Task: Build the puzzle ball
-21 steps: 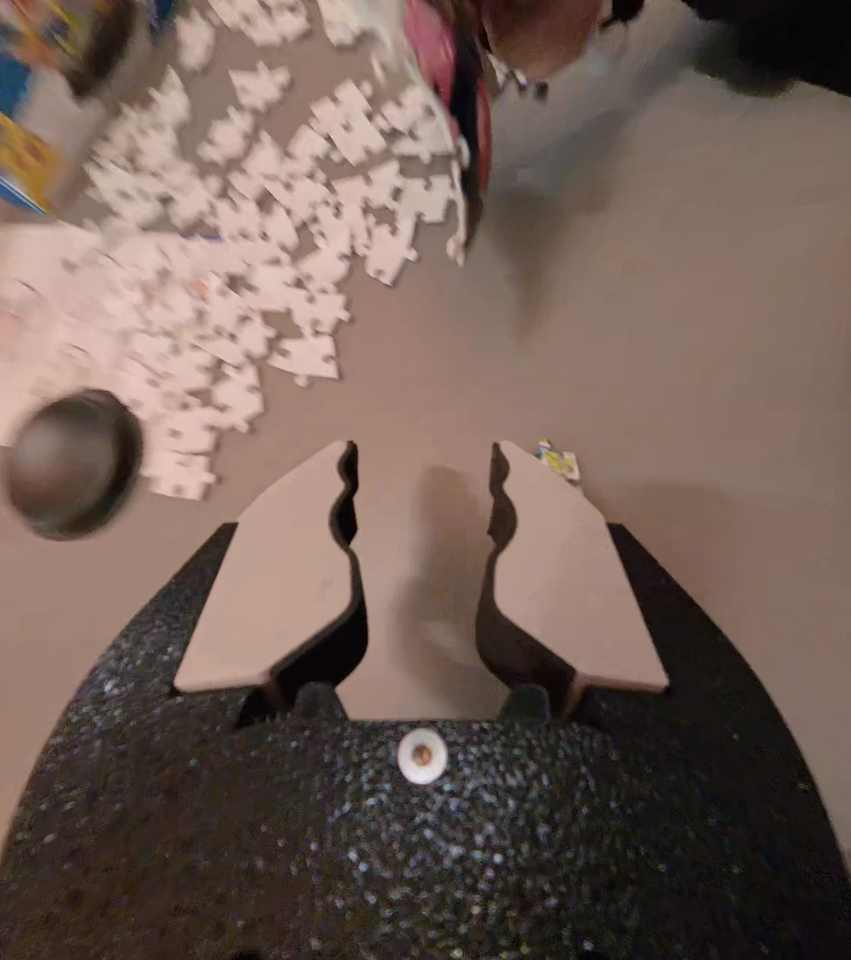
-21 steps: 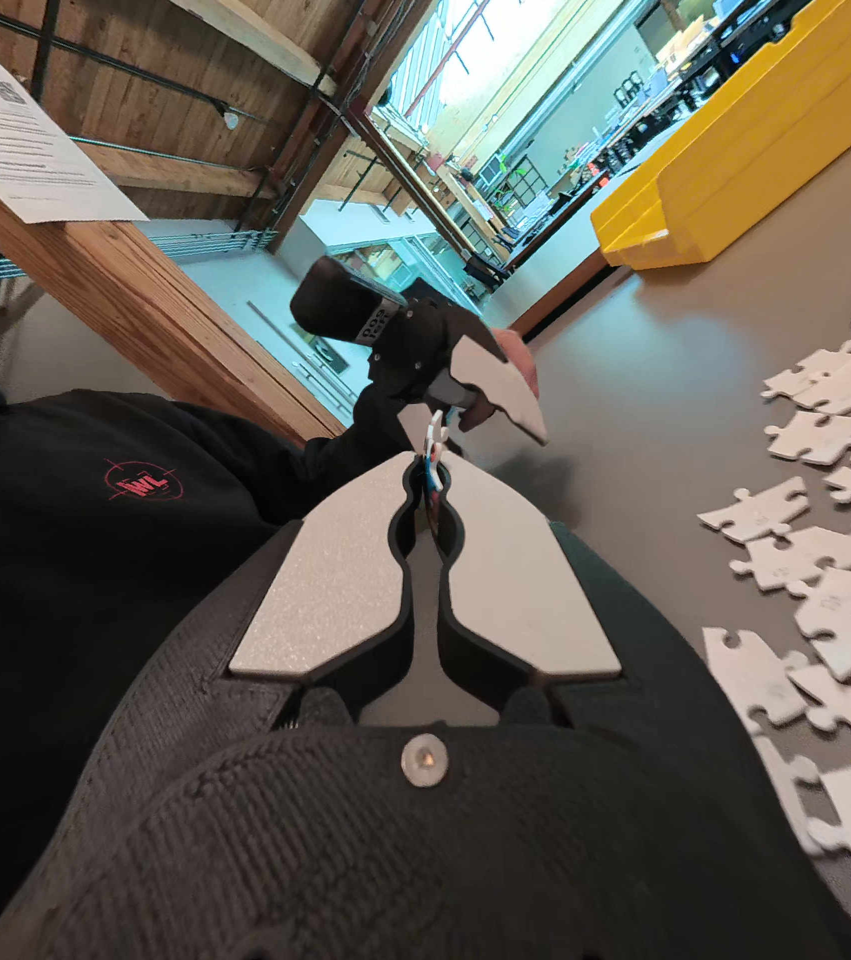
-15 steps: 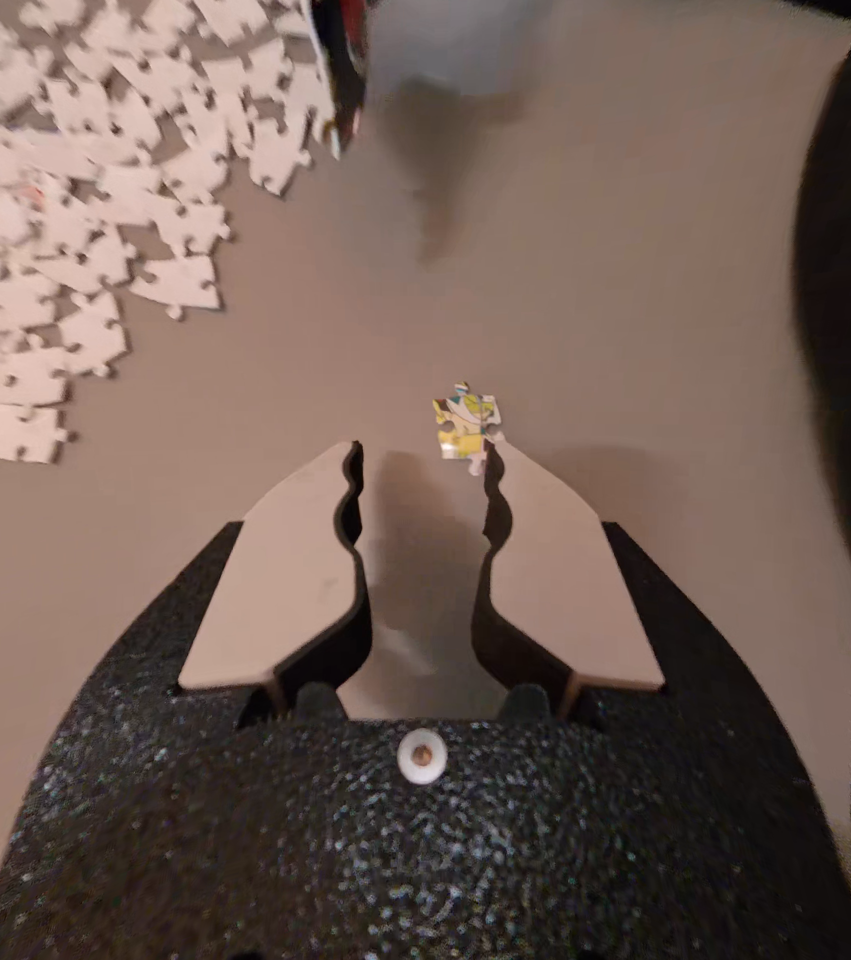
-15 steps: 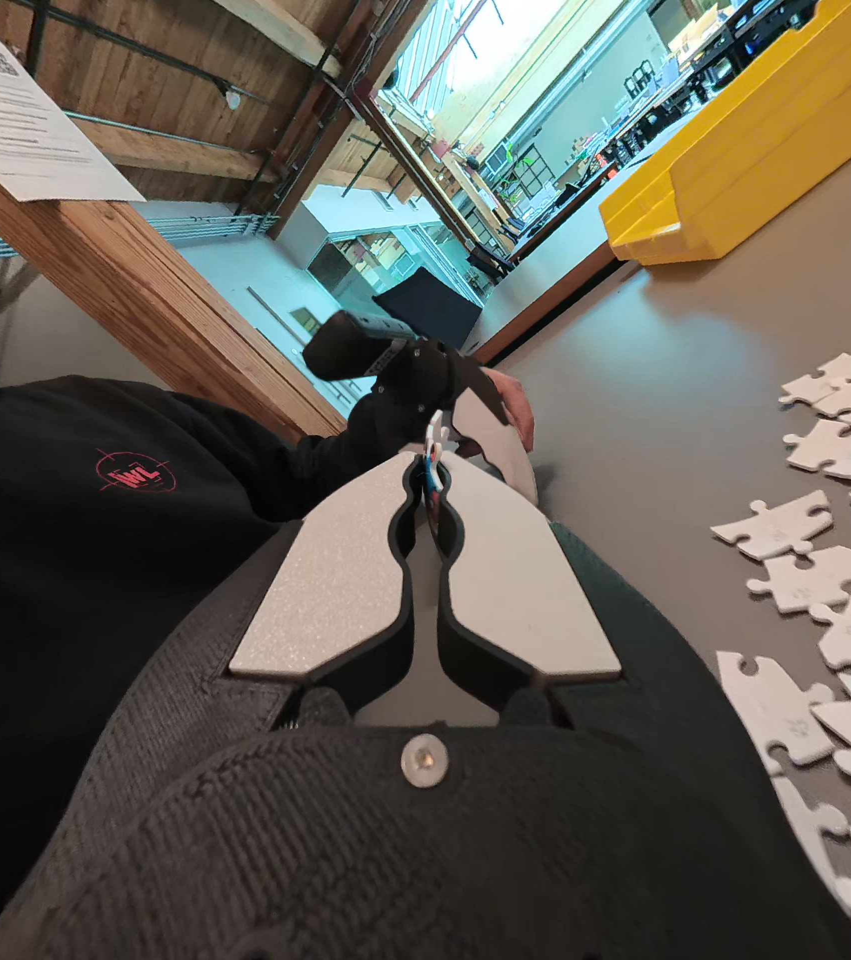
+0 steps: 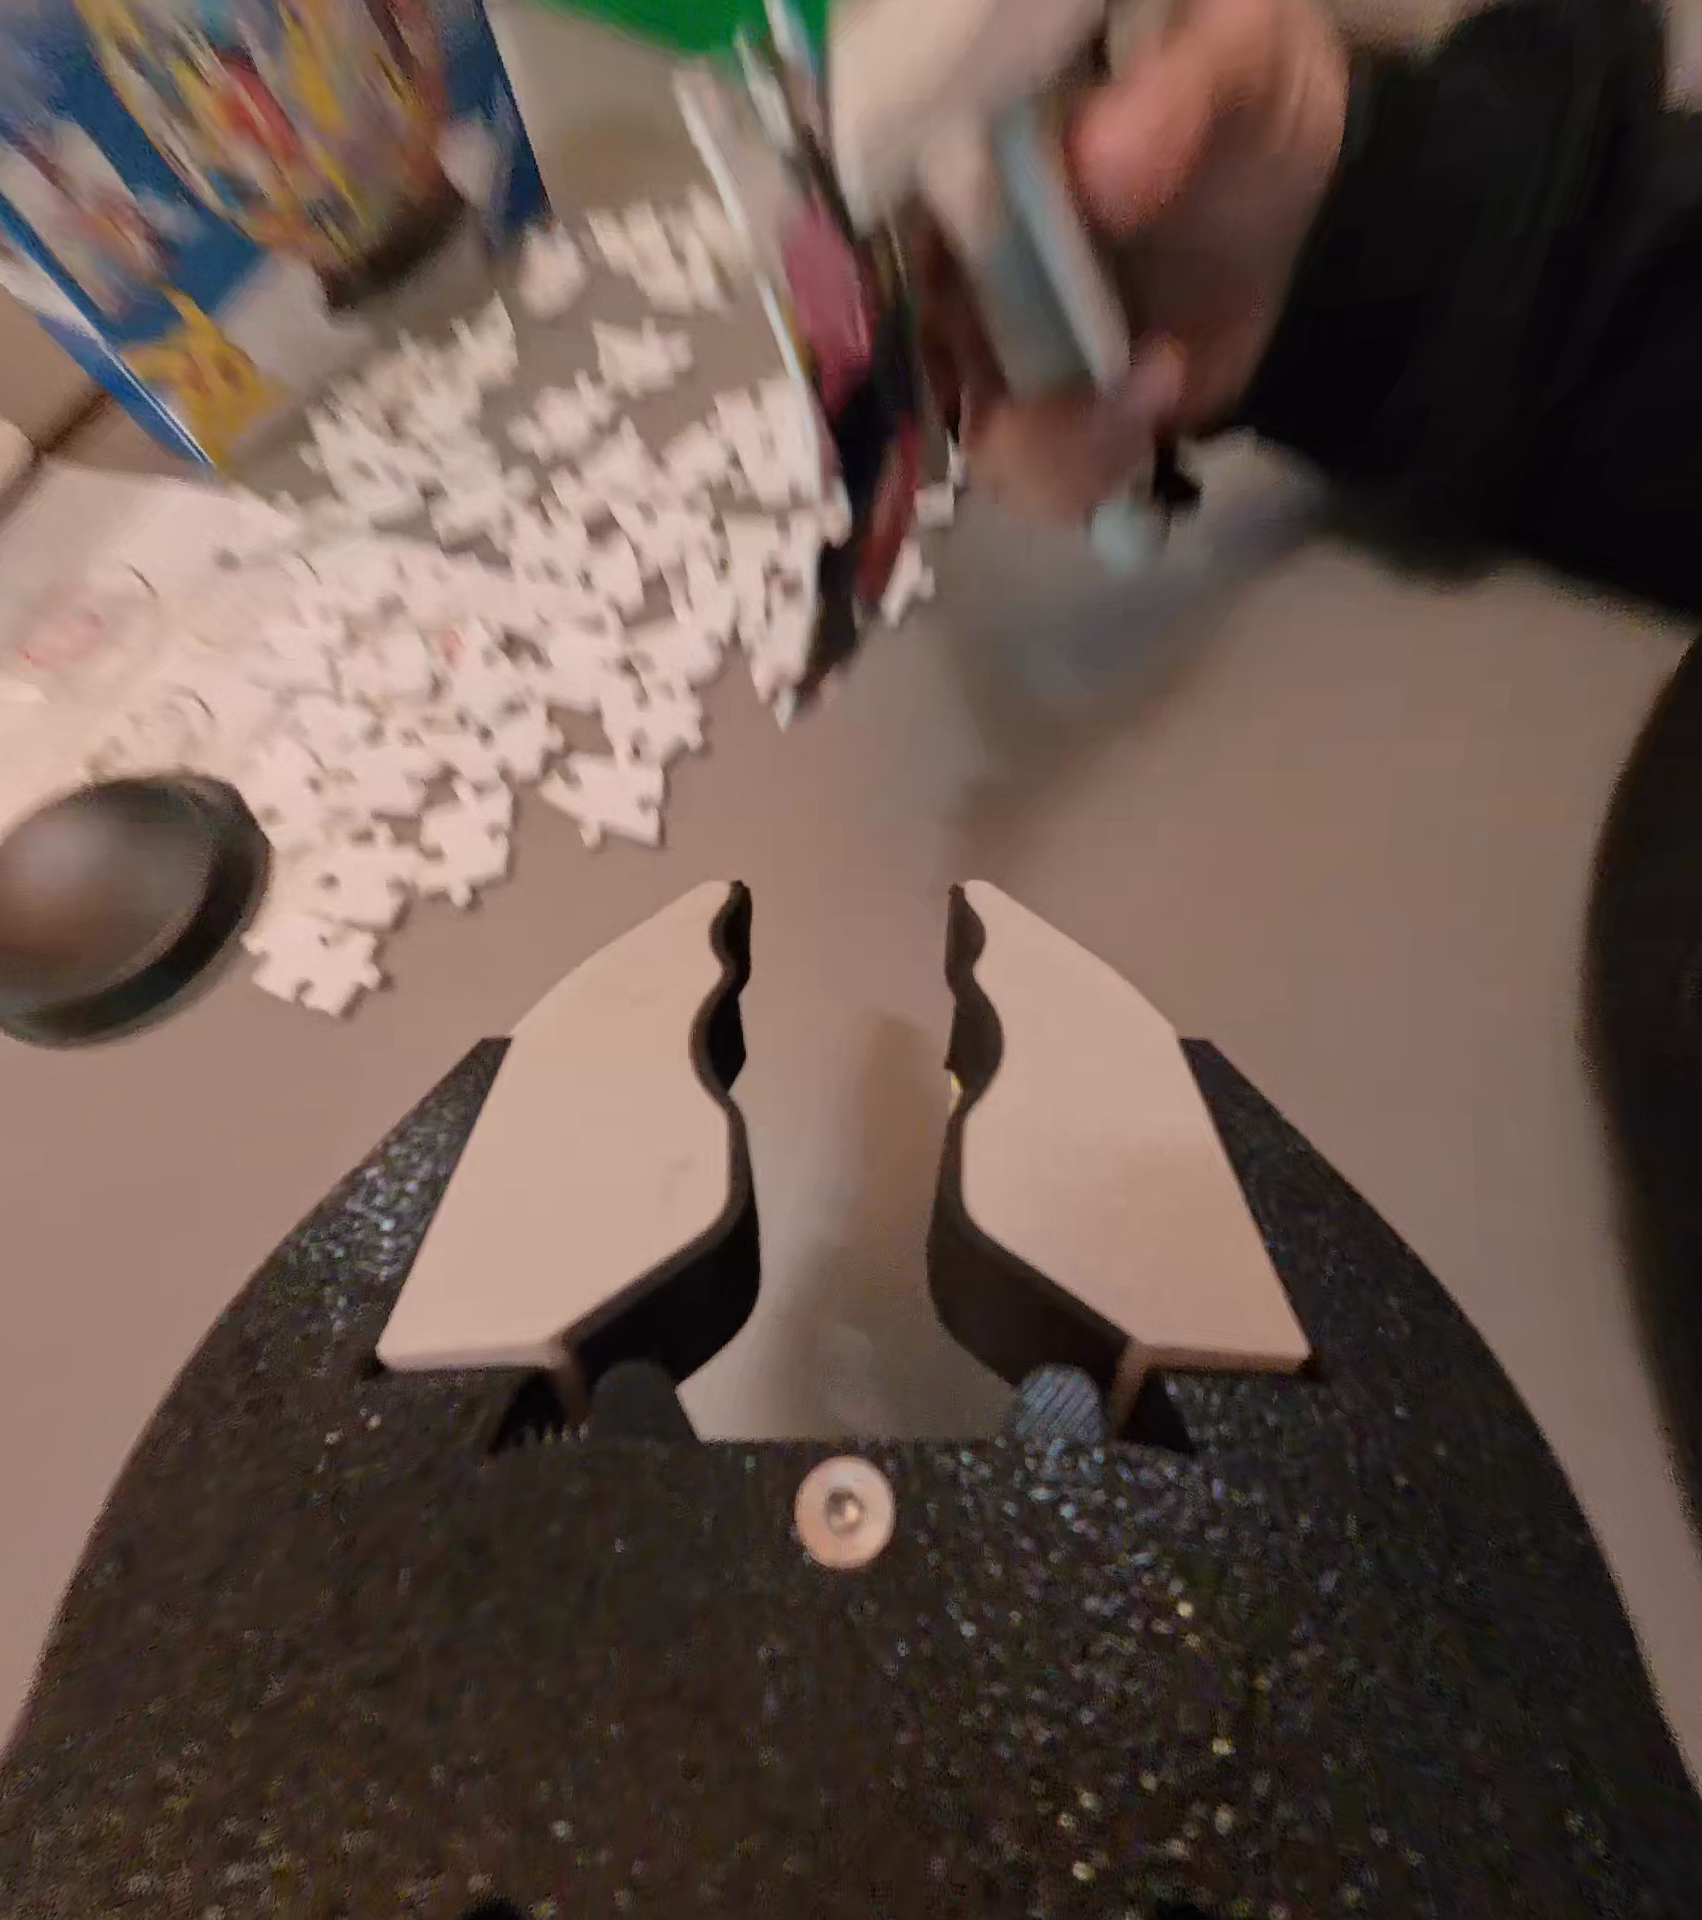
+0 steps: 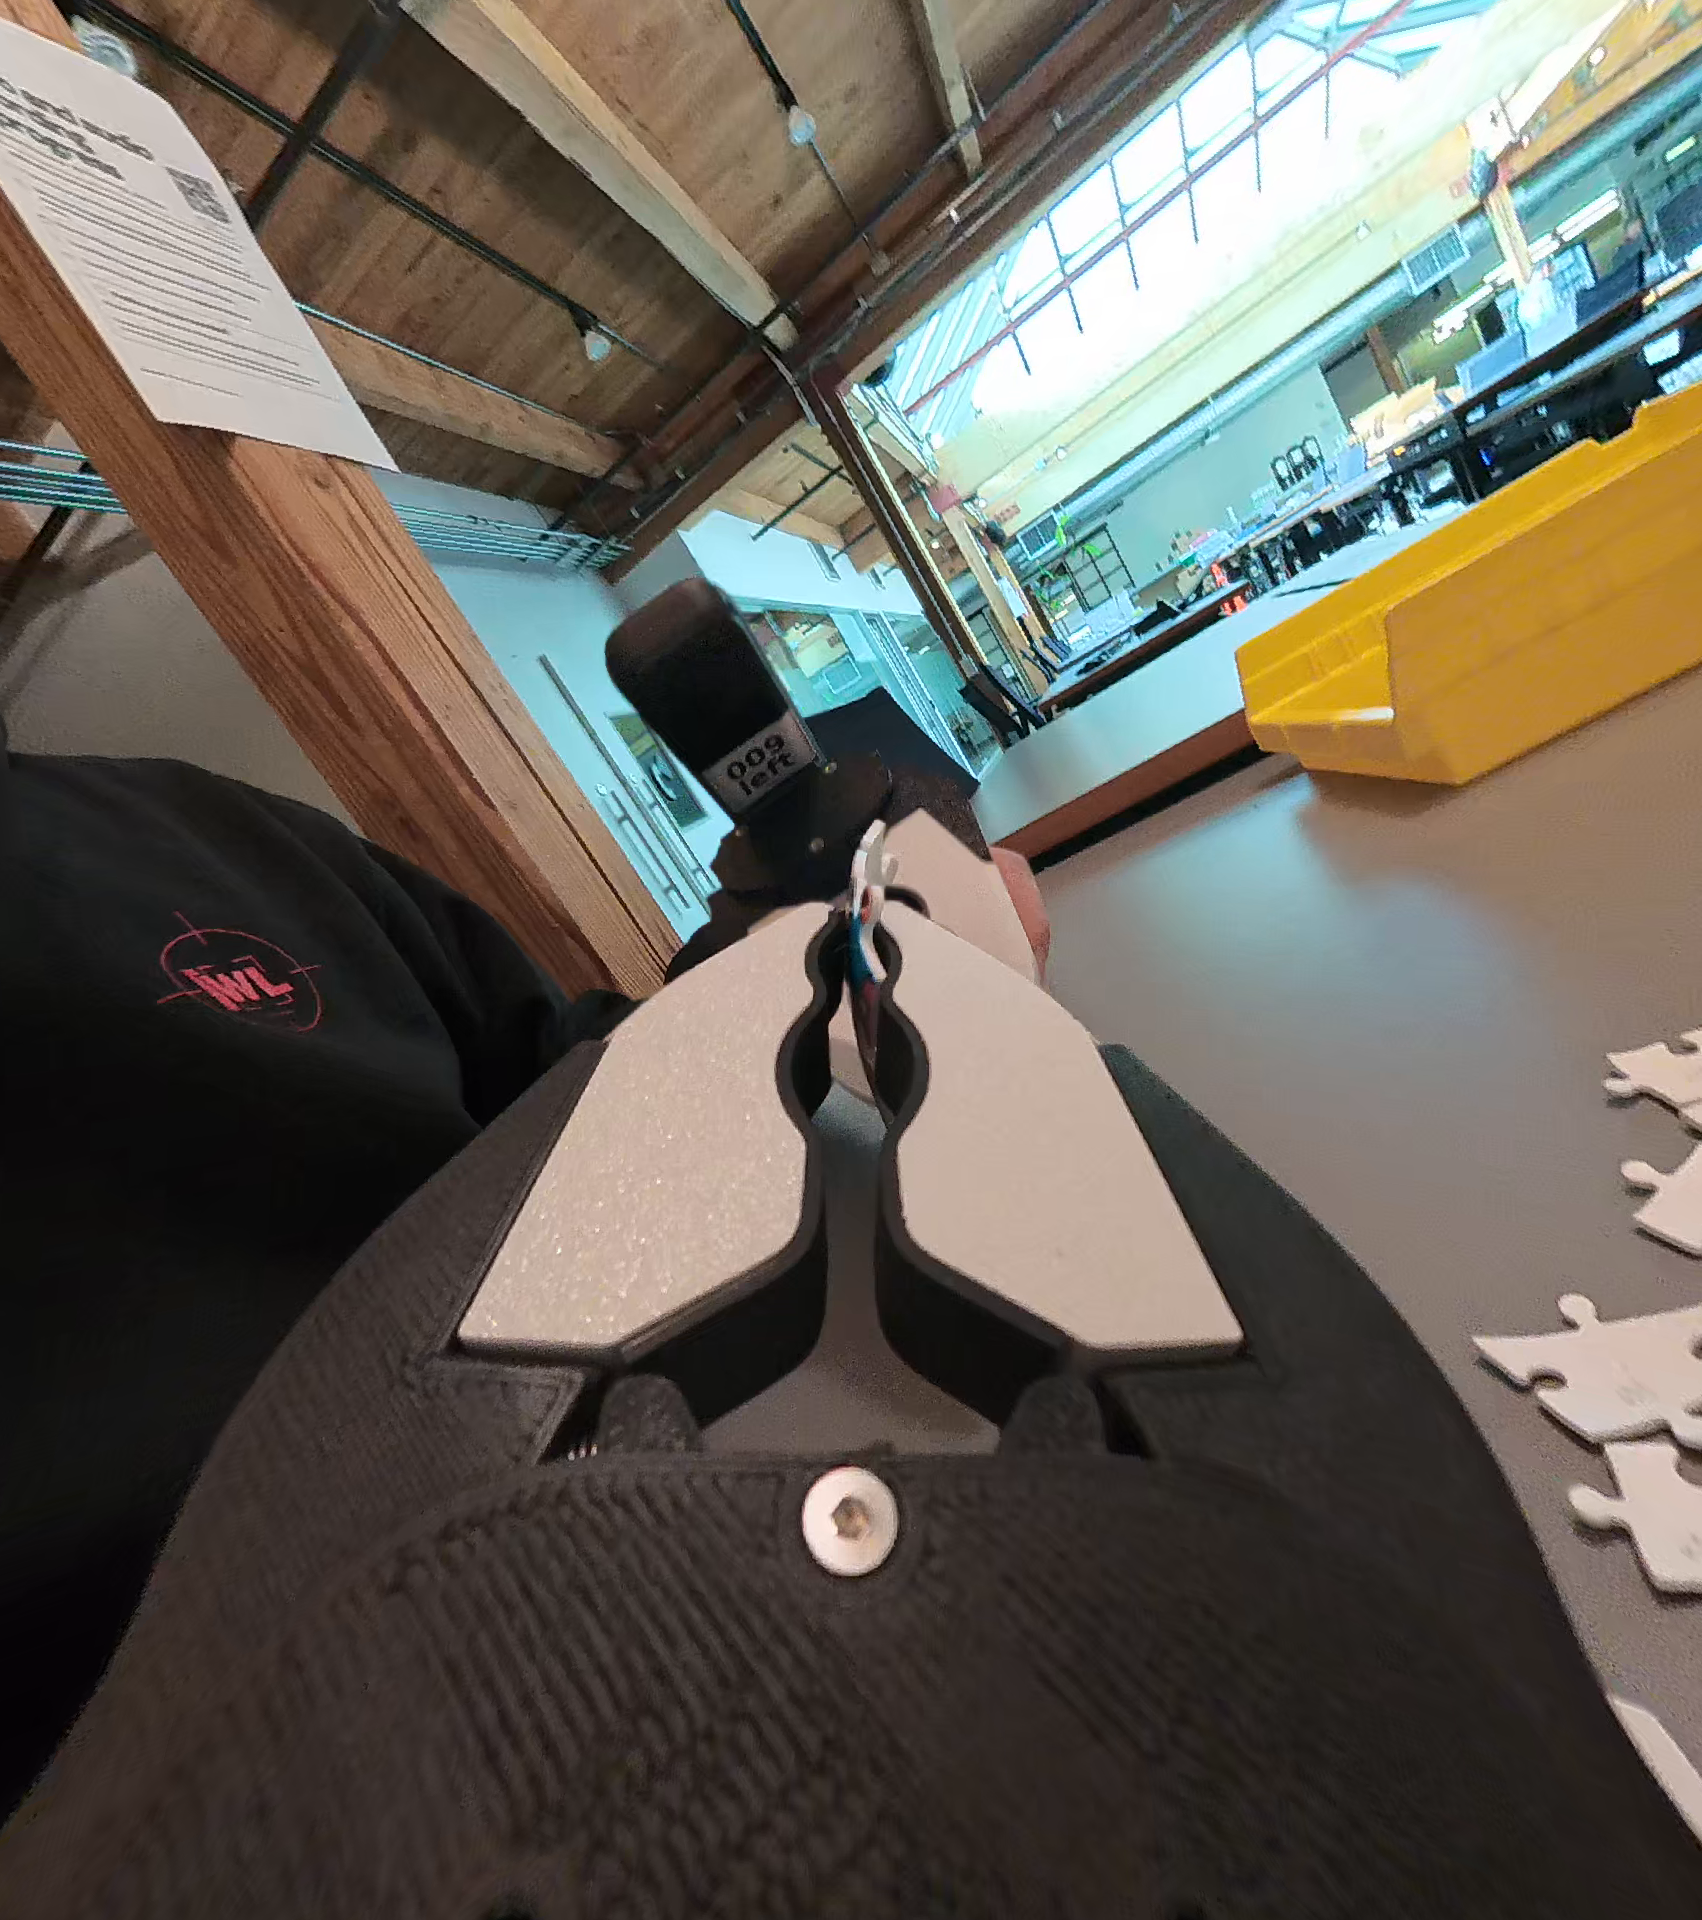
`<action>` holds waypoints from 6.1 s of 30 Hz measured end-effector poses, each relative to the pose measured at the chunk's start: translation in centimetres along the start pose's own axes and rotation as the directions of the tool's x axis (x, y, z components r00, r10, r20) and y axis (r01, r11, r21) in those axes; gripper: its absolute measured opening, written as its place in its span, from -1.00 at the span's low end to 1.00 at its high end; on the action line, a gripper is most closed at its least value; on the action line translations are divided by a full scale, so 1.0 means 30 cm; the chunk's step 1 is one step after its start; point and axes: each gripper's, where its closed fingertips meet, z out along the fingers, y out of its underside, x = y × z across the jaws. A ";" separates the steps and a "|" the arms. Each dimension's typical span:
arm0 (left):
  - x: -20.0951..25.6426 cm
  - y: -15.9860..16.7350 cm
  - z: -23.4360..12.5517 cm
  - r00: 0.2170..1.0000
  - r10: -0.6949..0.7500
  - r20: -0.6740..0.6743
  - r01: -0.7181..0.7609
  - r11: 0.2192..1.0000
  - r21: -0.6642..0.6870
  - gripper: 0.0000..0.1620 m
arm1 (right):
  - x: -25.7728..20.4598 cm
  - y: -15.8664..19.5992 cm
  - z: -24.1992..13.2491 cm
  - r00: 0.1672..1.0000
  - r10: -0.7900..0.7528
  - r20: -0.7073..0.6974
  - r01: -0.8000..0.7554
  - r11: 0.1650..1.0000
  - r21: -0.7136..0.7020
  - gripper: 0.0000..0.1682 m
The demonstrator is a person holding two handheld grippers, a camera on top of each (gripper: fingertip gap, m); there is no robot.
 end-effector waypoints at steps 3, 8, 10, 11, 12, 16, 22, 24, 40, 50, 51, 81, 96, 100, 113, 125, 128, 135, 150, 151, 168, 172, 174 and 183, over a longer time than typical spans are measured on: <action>0.026 -0.122 -0.030 0.994 -0.044 -0.099 0.060 0.985 0.164 -0.68 | -0.022 0.005 0.015 0.999 -0.038 0.036 0.038 0.999 0.006 -0.97; 0.037 -0.189 -0.028 0.980 -0.038 -0.194 0.084 0.969 0.232 -0.74 | -0.059 0.026 0.033 0.977 -0.204 0.059 0.205 0.978 -0.023 -0.97; 0.054 -0.202 -0.028 0.970 -0.027 -0.242 0.087 0.967 0.240 -0.78 | -0.075 0.033 0.039 0.964 -0.254 0.074 0.257 0.966 -0.034 -0.97; 0.062 -0.204 -0.027 0.965 -0.020 -0.263 0.085 0.967 0.240 -0.82 | -0.080 0.037 0.042 0.960 -0.269 0.077 0.272 0.961 -0.038 -0.97; 0.067 -0.207 -0.027 0.962 -0.013 -0.274 0.081 0.967 0.241 -0.84 | -0.081 0.040 0.044 0.958 -0.277 0.078 0.281 0.959 -0.043 -0.97; 0.081 -0.218 -0.036 0.953 0.044 -0.301 0.039 0.964 0.264 -0.97 | -0.090 0.048 0.049 0.958 -0.272 0.095 0.277 0.960 -0.047 -0.97; 0.085 -0.192 -0.034 0.933 0.113 -0.341 -0.041 0.977 0.210 -0.99 | -0.071 0.082 0.050 0.953 -0.298 0.061 0.304 0.943 -0.133 -0.77; 0.085 -0.173 -0.031 0.923 0.130 -0.363 -0.073 0.983 0.167 -0.99 | -0.058 0.113 0.049 0.937 -0.347 0.044 0.348 0.914 -0.210 -0.73; 0.067 -0.072 -0.018 0.819 0.217 -0.531 -0.348 0.924 -0.160 -0.99 | 0.024 0.226 0.035 0.949 -0.303 0.087 0.274 0.656 -0.703 -0.76; 0.027 -0.076 -0.020 0.849 0.251 -0.464 -0.374 0.907 -0.193 -0.98 | 0.051 0.199 0.052 0.884 -0.451 0.125 0.383 0.542 -0.748 -0.97; 0.017 -0.079 -0.019 0.859 0.253 -0.445 -0.368 0.909 -0.195 -0.98 | 0.059 0.192 0.053 0.874 -0.471 0.120 0.391 0.535 -0.749 -0.97; 0.120 0.286 0.051 0.974 0.060 -0.218 -0.142 0.914 -0.380 -0.65 | 0.107 0.194 -0.026 0.872 -0.489 -0.015 0.352 0.650 -0.673 -0.97; 0.113 0.264 0.086 0.956 0.100 -0.275 -0.208 0.894 -0.397 -0.69 | 0.113 0.062 -0.020 0.998 -0.004 -0.065 -0.040 0.755 -0.654 -0.97; 0.108 0.264 0.085 0.962 0.101 -0.254 -0.199 0.894 -0.401 -0.69 | 0.147 0.013 -0.014 0.988 -0.109 -0.109 0.007 0.742 -0.671 -0.97; -0.098 0.009 -0.090 0.939 0.190 0.286 -0.167 0.980 -0.104 -0.69 | 0.144 0.001 -0.001 0.974 -0.216 -0.072 0.114 0.735 -0.669 -0.97; -0.173 -0.202 -0.135 0.843 0.122 0.524 -0.192 0.978 0.081 -0.69 | 0.103 0.075 0.102 0.993 -0.117 0.032 0.108 0.731 -0.674 -0.97; -0.165 -0.211 -0.116 0.856 0.106 0.505 -0.182 0.978 0.103 -0.69 | 0.092 0.086 0.113 0.992 -0.118 0.052 0.121 0.722 -0.681 -0.97; -0.160 -0.216 -0.110 0.860 0.113 0.498 -0.179 0.980 0.088 -0.69 | 0.092 0.089 0.126 0.983 -0.166 0.072 0.171 0.715 -0.678 -0.97; -0.149 -0.209 -0.101 0.854 0.189 0.484 -0.223 0.975 0.014 -0.69 | 0.097 0.090 0.119 0.965 -0.248 0.084 0.235 0.679 -0.695 -0.97; -0.148 -0.210 -0.101 0.857 0.185 0.481 -0.221 0.975 0.018 -0.69 | 0.097 0.091 0.119 0.962 -0.257 0.089 0.244 0.675 -0.697 -0.97; -0.095 -0.196 -0.090 0.943 0.130 0.305 -0.163 0.983 0.084 -0.76 | 0.077 0.100 0.123 0.896 -0.392 0.206 0.422 0.613 -0.668 -0.97; -0.100 -0.200 -0.116 0.953 0.081 0.290 -0.125 0.983 0.135 -0.74 | 0.107 0.122 0.073 0.917 -0.362 0.168 0.362 0.577 -0.732 -0.97; -0.119 -0.196 -0.146 0.954 0.039 0.298 -0.089 0.983 0.159 -0.71 | 0.094 0.141 0.029 0.927 -0.324 0.190 0.347 0.545 -0.763 -0.97; -0.283 0.053 -0.073 0.952 -0.111 0.287 0.140 0.987 -0.081 -0.63 | 0.017 0.145 -0.137 0.947 -0.250 0.203 0.299 0.451 -0.841 -0.97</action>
